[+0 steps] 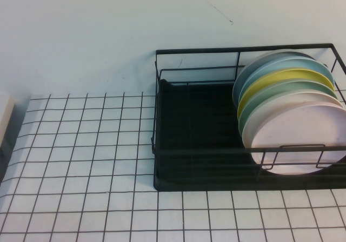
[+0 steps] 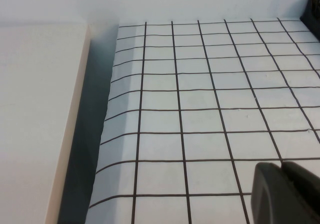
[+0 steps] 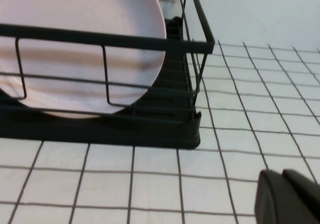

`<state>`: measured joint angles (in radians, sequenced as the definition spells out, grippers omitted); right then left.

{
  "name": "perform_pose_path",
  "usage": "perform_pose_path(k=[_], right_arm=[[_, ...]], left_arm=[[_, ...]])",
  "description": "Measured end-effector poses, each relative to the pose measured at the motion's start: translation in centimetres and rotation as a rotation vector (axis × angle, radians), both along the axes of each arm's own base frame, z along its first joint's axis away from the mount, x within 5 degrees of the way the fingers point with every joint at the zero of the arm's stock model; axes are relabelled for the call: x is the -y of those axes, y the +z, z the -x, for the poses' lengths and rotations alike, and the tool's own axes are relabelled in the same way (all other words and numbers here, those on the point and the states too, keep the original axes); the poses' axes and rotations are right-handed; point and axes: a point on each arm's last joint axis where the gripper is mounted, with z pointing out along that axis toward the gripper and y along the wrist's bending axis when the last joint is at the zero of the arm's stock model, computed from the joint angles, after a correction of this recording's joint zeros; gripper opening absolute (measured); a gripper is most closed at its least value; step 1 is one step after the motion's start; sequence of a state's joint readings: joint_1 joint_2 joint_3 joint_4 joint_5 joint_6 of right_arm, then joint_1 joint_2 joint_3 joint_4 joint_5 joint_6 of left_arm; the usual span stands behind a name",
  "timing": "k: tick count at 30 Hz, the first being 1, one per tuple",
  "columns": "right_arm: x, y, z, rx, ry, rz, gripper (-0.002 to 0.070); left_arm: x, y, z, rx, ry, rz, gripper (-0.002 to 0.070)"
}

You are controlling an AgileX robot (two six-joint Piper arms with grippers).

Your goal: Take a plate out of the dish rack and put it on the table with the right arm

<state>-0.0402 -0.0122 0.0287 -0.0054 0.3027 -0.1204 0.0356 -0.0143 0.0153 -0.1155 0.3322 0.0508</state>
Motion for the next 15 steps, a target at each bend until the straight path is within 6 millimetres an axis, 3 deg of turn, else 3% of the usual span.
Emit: perform_pose_path(k=[15], right_arm=[[0.00, -0.23, 0.12, -0.038, 0.000, 0.000, -0.0003]], left_arm=[[0.00, 0.00, 0.00, 0.000, 0.000, 0.000, -0.0003]])
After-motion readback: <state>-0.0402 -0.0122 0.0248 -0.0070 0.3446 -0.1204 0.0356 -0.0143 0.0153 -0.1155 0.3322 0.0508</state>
